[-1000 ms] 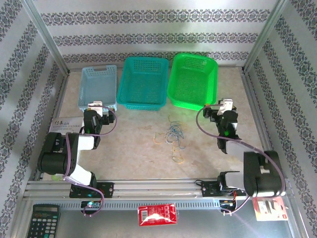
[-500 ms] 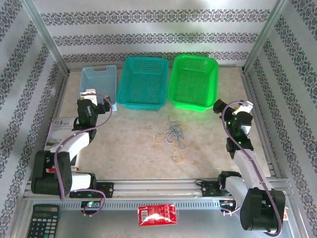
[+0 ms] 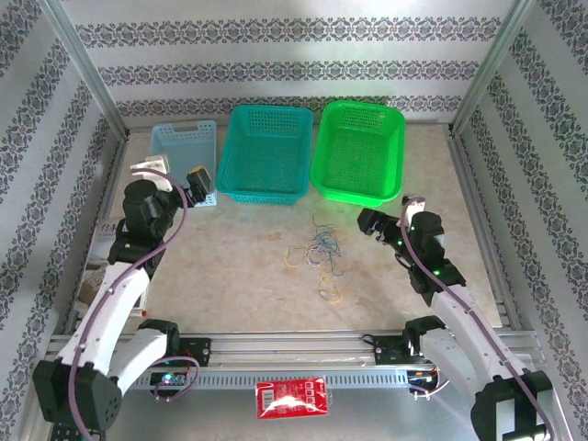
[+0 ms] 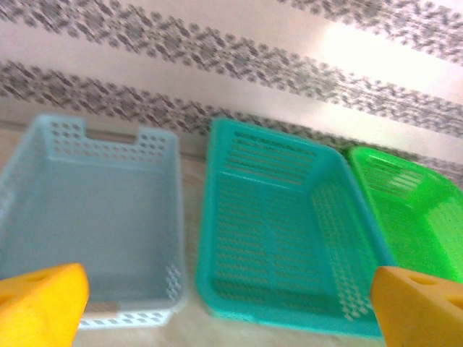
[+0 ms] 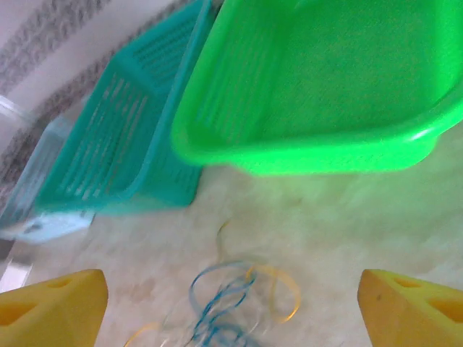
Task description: Untangle the cables
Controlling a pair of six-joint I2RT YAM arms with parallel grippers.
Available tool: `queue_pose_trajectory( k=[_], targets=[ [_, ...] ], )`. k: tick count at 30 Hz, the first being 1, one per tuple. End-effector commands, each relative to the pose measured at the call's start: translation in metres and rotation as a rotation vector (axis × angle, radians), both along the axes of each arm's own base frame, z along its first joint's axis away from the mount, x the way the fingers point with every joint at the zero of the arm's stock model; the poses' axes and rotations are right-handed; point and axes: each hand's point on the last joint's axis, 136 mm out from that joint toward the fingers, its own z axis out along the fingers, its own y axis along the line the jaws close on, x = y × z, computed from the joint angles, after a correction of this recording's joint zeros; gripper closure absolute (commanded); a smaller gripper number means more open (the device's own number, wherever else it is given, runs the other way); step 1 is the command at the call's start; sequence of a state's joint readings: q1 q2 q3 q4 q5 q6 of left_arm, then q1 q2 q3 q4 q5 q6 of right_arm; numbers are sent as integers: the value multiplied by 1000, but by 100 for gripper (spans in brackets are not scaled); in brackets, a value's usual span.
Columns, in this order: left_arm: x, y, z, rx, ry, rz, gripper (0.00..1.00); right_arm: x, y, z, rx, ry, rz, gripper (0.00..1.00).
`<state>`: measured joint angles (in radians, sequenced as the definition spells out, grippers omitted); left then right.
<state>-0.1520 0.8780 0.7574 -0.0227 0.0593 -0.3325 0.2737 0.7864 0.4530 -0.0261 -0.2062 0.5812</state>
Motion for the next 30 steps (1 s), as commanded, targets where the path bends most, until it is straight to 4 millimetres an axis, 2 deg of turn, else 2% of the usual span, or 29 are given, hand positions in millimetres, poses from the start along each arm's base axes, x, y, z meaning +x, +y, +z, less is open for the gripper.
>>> queue_pose_trajectory(
  k=[1,8,12,16,19,23,30],
  targets=[
    [-23,-27,-30,-86,132,-59,0,-18,24,-10,-42,81,91,15],
    [-47,-82,-66,-139,243,-140,0,-62,68,-42,-188,210,259,24],
    [-57,-107,-102,-152,316,-174,0,-84,78,-55,-268,235,284,27],
    [-63,-127,-133,-101,397,-208,0,-91,86,-60,-269,246,298,31],
    [-64,-129,-147,-65,442,-193,0,-87,97,-54,-270,235,321,34],
    [-64,-123,-153,-76,447,-157,0,-79,111,-49,-287,227,349,35],
    [-65,-102,-143,-42,397,-91,0,-61,146,-38,-282,213,407,35]
  ],
)
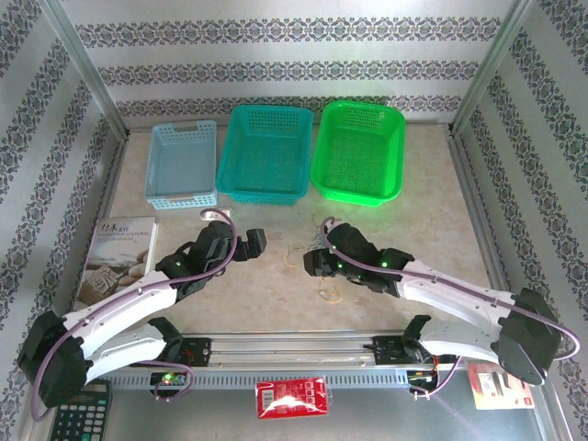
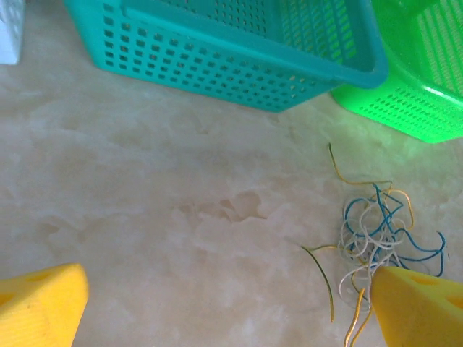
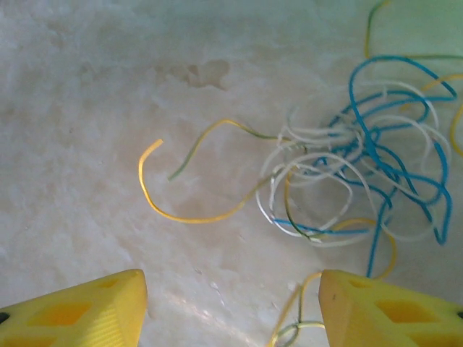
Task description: Untangle the cables
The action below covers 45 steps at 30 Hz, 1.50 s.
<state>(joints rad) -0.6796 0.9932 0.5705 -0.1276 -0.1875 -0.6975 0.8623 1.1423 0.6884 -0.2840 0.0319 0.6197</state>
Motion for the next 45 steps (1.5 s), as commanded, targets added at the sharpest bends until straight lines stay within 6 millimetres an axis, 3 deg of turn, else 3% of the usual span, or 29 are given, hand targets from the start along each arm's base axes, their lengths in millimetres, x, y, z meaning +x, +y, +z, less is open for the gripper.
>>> queue_pose_trajectory(
  k=[1,10,27,31,34,36,39,45],
  targets=[
    [-2,15,3,41,-20,49,0,10,25,14,27,-35,50,35],
    [-9,31,9,42,-37,77,0,30,66,-2,16,25,107,42],
    [-13,35,8,38,-45,80,0,47,88,-32,-12,70,114,57],
    [-13,35,7,38,-42,81,0,49,89,-36,-10,79,115,66],
    [-13,35,6,38,-41,81,0,49,88,-36,-6,84,120,86],
    [-13,35,5,36,-41,79,0,50,87,-32,4,80,123,100],
    [-12,34,6,37,-45,73,0,50,86,-17,30,63,132,100],
    [-8,25,14,17,-84,33,0,58,77,33,138,1,117,100]
  ],
)
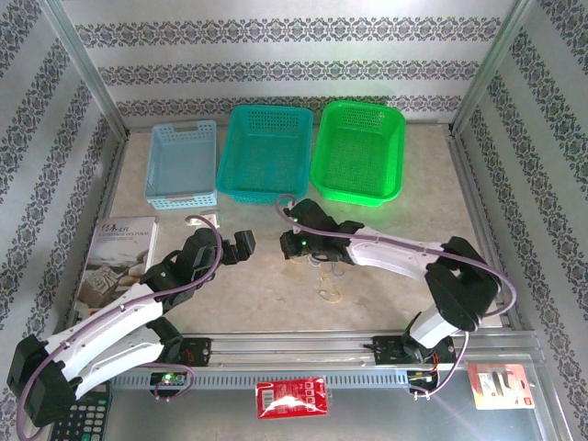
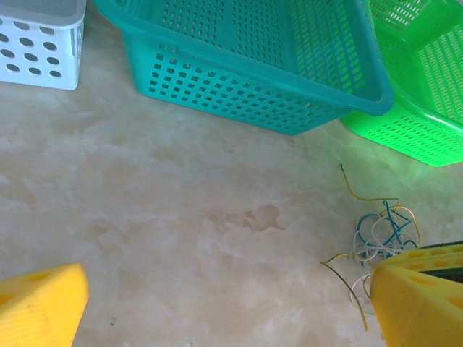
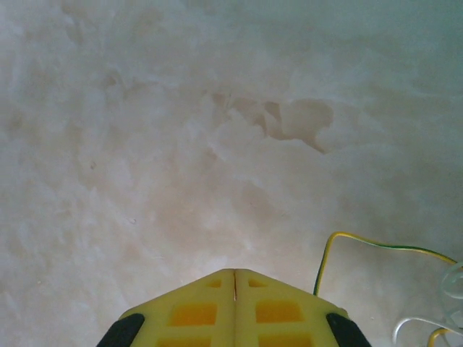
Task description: Untangle the cables
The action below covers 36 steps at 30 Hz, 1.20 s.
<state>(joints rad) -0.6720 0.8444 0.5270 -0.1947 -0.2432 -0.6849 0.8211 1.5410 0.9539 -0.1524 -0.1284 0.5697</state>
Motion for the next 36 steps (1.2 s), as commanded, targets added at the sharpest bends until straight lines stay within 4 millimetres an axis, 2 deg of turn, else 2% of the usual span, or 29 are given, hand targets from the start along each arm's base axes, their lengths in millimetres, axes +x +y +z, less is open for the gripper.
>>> queue_pose_trajectory(
  k=[1,5,10,17,23,30,36],
  targets=[
    [6,-2,5,-1,-42,-21,0,8,-2,49,107,-63,3,100],
    [9,-20,18,-34,-115,-113,0,14,-12,80,188,-93,-24,100],
    [11,-47,34,-53,-194,-261,0,21,-26,109,276,-124,-66,100],
    [11,-89,45,-111,-247,-457,0,29,-38,128,365,-124,-113,100],
    [14,-119,49,-152,-276,-559,0,31,-38,140,441,-109,-126,100],
    [24,-142,53,-162,-289,-604,0,30,-40,156,475,-123,-124,100],
    [37,-161,65,-182,-325,-627,0,26,-40,173,501,-138,-113,100]
  ],
)
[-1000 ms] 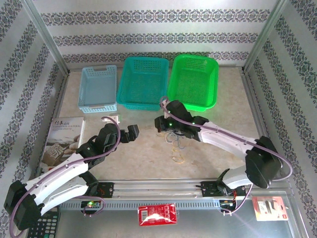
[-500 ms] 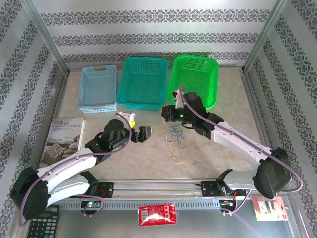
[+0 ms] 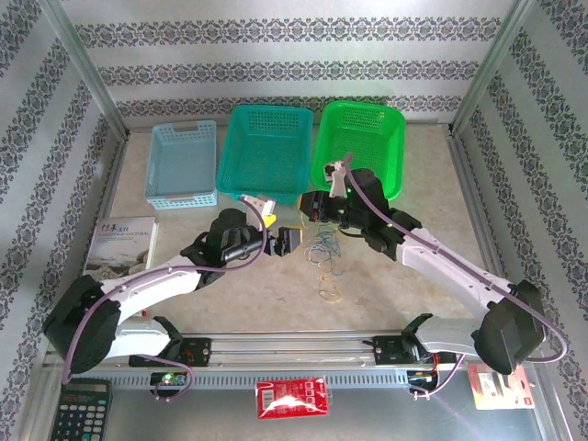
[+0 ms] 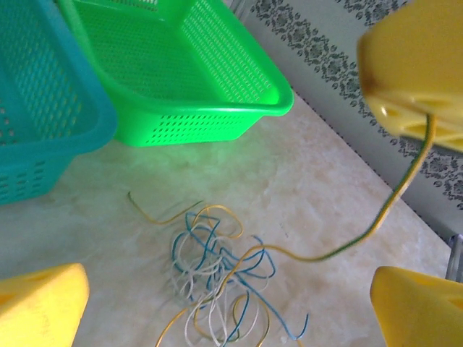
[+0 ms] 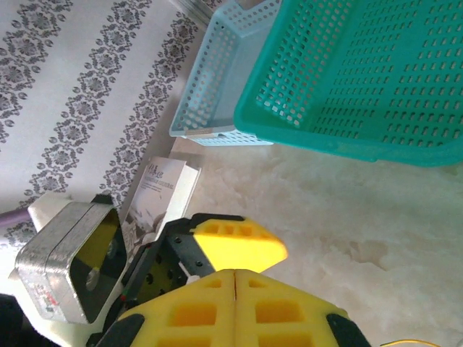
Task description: Untangle the cables
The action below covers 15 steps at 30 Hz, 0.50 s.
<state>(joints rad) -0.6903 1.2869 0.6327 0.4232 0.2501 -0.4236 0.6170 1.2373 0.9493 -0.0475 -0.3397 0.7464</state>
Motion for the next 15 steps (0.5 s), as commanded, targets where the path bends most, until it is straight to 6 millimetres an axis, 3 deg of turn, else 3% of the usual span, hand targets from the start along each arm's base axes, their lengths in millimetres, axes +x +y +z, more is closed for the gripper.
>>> queue_pose_trajectory(
  k=[1,6,15],
  targets=[
    [6,-21,35,-67,-105,-52,0,-2,0,34,67,-52,10,100],
    [12,-37,41,-94,-123,-78,7,-4,-1,51,96,-72,13,100],
    [20,-49,47,-132,-143,-85,33,-11,-2,84,158,-113,23,100]
  ],
)
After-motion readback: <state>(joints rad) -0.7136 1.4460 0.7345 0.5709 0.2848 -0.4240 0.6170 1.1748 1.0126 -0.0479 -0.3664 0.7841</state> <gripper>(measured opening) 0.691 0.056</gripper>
